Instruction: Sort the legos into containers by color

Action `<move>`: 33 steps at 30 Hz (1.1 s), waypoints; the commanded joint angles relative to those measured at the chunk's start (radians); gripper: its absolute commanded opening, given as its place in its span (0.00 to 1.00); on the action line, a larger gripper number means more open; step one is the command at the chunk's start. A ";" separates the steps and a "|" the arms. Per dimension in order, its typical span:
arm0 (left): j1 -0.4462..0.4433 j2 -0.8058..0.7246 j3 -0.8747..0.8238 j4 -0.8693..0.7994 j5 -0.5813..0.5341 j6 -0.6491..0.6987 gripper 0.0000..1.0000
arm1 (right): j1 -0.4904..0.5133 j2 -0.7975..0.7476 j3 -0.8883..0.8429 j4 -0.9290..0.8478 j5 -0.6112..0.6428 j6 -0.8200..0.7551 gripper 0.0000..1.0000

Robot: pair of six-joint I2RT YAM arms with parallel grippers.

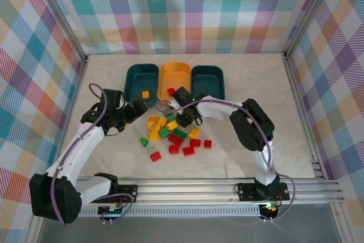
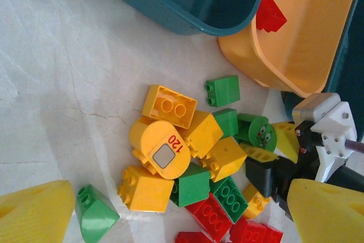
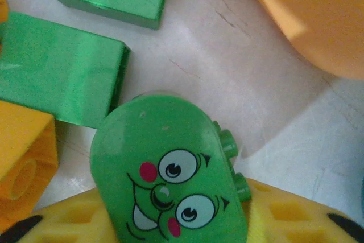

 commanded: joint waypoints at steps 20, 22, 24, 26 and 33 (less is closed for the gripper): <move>-0.021 -0.016 -0.097 0.053 0.061 -0.057 0.94 | -0.089 -0.311 -0.114 0.105 0.028 0.188 0.26; -0.057 -0.014 -0.120 0.086 0.064 -0.087 0.94 | -0.155 -0.287 -0.073 0.089 0.045 0.222 0.27; -0.107 -0.007 -0.143 0.127 0.063 -0.127 0.94 | -0.209 -0.254 -0.036 0.084 0.102 0.264 0.27; -0.167 0.012 -0.154 0.164 0.055 -0.156 0.94 | -0.254 -0.201 0.019 0.044 0.128 0.298 0.27; -0.258 0.073 -0.146 0.189 0.031 -0.148 0.96 | -0.339 0.017 0.228 -0.072 0.121 0.308 0.27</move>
